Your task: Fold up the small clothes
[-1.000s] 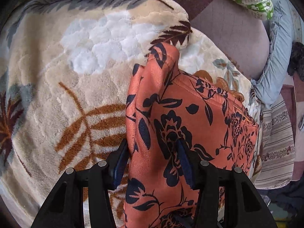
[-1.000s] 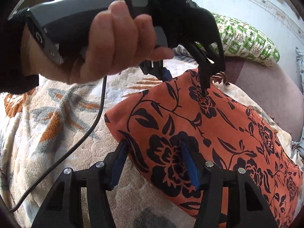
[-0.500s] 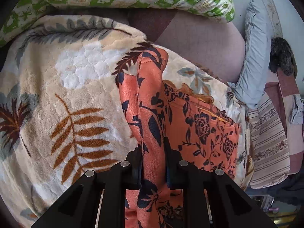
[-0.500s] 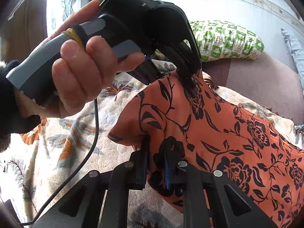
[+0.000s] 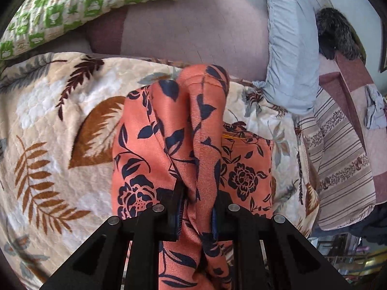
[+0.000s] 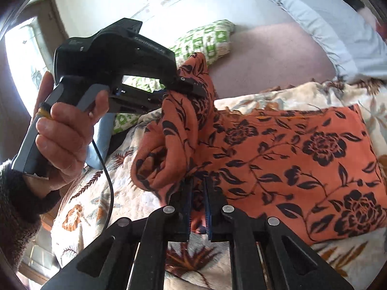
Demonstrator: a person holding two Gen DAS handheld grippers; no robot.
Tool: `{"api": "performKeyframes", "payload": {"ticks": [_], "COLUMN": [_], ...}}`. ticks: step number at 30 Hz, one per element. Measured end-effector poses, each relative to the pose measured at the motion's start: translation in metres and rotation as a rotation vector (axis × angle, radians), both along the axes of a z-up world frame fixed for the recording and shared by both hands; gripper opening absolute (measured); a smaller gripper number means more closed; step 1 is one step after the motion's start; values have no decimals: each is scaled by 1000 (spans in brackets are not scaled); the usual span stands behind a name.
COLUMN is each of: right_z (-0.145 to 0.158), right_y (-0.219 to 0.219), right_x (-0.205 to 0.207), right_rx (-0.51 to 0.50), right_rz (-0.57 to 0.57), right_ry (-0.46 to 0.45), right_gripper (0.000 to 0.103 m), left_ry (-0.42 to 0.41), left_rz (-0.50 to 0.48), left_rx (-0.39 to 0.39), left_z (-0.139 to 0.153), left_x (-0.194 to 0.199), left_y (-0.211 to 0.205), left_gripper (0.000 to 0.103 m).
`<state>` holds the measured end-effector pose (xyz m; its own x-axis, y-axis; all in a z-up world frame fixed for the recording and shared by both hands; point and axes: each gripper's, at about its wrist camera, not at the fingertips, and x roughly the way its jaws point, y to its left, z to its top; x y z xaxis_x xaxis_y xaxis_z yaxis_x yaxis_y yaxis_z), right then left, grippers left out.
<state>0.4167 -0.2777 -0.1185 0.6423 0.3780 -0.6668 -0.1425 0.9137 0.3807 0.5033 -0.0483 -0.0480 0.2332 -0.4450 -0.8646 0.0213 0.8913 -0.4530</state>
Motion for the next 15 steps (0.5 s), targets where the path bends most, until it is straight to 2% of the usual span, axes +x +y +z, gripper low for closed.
{"api": "performKeyframes", "payload": {"ticks": [2,7,10,12,15], "right_z": [-7,-29,-48,-62,-76], "right_y": [-21,-58,-74,-82,-95], "right_x": [0,-1,4,9,13], "right_rx": [38,102,140,158,217], "right_rz": [-36,-82,-116,-136,-169], "right_ry": [22,56,120,167,229], "right_gripper": [6,7,10,10,7], "left_ry": [29,103,157,167,155], "left_rz": [-12,-21,-6,-6,-12], "left_rx": [28,99,121,141,158], "left_z": [-16,-56,-84,-100,-105], "left_x": [6,21,27,34,37], "left_y": [-27,-63,-78,-87,-93], "left_gripper": [16,17,18,18,19]}}
